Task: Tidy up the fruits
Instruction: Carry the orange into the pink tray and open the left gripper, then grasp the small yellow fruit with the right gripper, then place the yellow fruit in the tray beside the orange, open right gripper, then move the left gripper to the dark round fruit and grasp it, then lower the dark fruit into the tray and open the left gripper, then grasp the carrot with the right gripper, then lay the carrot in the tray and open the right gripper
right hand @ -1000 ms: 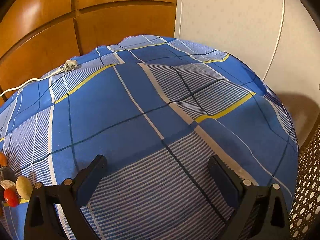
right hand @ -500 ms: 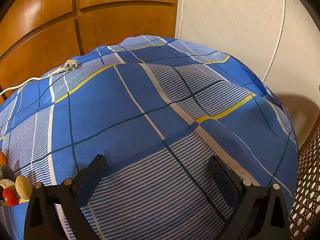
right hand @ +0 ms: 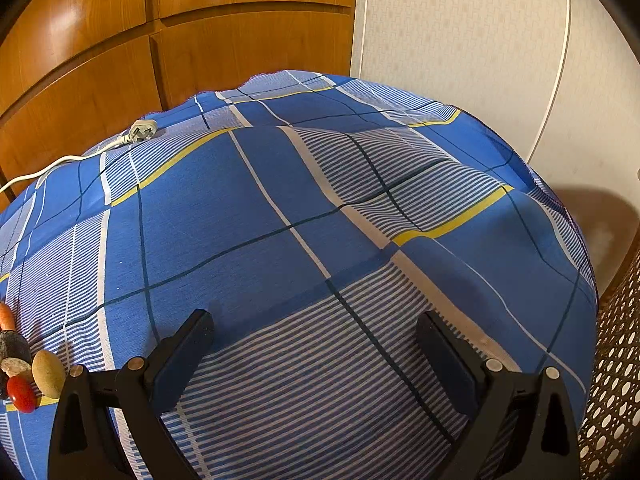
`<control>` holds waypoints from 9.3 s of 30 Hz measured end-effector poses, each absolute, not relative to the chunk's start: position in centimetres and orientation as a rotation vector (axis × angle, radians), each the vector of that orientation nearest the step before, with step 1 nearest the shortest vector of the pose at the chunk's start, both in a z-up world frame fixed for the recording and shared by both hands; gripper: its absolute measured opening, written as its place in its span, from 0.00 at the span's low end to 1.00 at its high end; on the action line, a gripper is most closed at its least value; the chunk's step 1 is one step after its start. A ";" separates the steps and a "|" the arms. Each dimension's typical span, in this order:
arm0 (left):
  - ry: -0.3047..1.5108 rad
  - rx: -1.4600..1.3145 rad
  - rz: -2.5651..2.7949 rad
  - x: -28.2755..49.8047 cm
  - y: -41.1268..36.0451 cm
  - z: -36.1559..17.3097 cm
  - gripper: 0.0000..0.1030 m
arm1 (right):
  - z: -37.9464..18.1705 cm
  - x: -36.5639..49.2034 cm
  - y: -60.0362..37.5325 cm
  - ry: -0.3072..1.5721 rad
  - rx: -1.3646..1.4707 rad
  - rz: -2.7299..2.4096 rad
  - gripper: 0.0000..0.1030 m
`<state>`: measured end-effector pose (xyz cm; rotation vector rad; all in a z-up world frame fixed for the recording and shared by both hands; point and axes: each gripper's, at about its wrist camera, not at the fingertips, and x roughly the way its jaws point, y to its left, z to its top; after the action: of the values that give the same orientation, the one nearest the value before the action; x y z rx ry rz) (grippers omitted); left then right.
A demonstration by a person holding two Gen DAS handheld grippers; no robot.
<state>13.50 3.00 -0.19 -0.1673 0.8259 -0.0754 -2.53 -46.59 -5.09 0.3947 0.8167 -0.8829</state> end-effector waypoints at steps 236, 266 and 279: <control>0.835 -0.414 0.231 2.4 12.6 -4.7 0.86 | -4.6 -2.4 -44.3 0.785 0.334 -0.812 0.62; 0.876 -0.408 0.211 2.4 11.6 -5.8 0.93 | -2.4 13.9 -29.4 1.049 -0.133 -0.017 0.23; 0.877 -0.396 0.207 2.3 11.4 -5.8 0.96 | 2.5 10.2 -29.5 0.853 -0.031 -0.010 0.19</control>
<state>2.32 11.44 -5.82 -0.3961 0.8772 0.2070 10.22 -29.47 2.48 -0.0314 0.8526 -0.0105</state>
